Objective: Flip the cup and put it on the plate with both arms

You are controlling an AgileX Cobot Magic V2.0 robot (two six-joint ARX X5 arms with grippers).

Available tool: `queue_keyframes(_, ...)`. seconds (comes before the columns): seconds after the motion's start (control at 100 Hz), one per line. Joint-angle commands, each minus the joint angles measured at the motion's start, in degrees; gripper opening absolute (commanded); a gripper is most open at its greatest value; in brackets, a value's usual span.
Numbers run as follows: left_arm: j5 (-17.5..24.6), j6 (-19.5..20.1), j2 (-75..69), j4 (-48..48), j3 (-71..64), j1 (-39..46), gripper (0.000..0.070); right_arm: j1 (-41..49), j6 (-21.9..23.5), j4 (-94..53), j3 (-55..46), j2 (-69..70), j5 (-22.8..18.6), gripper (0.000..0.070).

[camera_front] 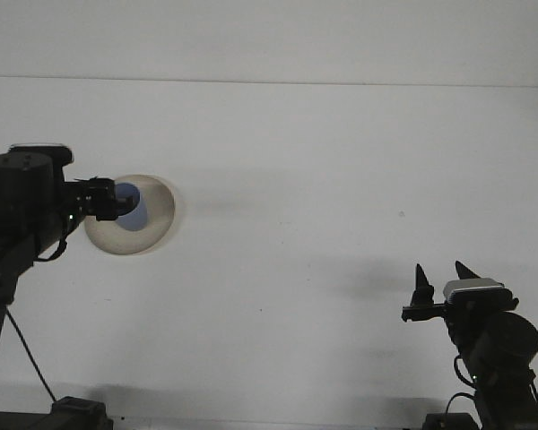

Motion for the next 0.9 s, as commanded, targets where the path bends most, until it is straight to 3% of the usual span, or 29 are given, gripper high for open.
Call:
queue_keyframes(0.0,-0.2,-0.1,-3.3,3.2,-2.4,-1.1,0.0267,0.0,-0.4,0.4,0.7,0.1,0.1,0.048)
queue_keyframes(0.32,-0.2,0.2,-23.0,24.1,-30.6,-2.7,0.0267,0.0,-0.4,0.2,0.7,0.1,0.0,0.048)
queue_keyframes(0.56,-0.2,4.0,-33.8,38.6,-52.4,-2.7,0.0266,0.0,-0.4,0.0,0.7,0.1,0.0,0.048)
queue_keyframes(0.89,-0.2,3.2,-36.0,41.9,-59.7,-2.7,0.0266,0.0,-0.4,0.1,0.7,0.1,0.0,0.048)
